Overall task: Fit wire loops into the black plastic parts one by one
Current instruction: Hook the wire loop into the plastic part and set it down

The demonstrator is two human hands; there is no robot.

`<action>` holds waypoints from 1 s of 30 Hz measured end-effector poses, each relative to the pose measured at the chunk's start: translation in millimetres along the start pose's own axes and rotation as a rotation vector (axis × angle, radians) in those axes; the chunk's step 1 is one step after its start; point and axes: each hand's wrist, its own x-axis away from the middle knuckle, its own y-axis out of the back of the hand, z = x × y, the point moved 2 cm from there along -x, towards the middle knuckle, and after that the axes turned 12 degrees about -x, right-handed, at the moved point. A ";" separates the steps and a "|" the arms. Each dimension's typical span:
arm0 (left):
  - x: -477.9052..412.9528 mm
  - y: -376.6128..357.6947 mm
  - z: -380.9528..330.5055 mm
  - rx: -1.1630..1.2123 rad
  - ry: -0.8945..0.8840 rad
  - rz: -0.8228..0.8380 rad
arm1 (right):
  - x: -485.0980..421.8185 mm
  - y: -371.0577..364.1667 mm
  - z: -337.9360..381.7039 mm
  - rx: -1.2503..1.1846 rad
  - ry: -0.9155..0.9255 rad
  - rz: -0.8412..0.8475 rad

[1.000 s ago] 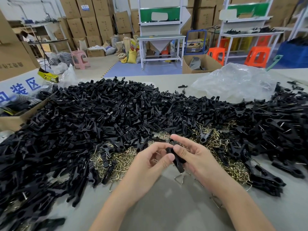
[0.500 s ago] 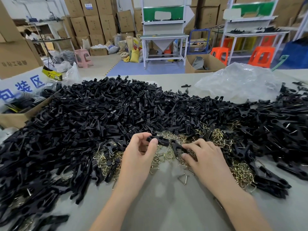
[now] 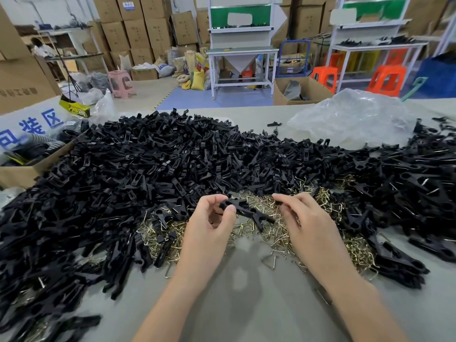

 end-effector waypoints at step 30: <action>7.5 -8.8 -7.9 0.014 -0.126 0.216 | -8.4 -10.9 3.5 -1.320 -0.573 0.020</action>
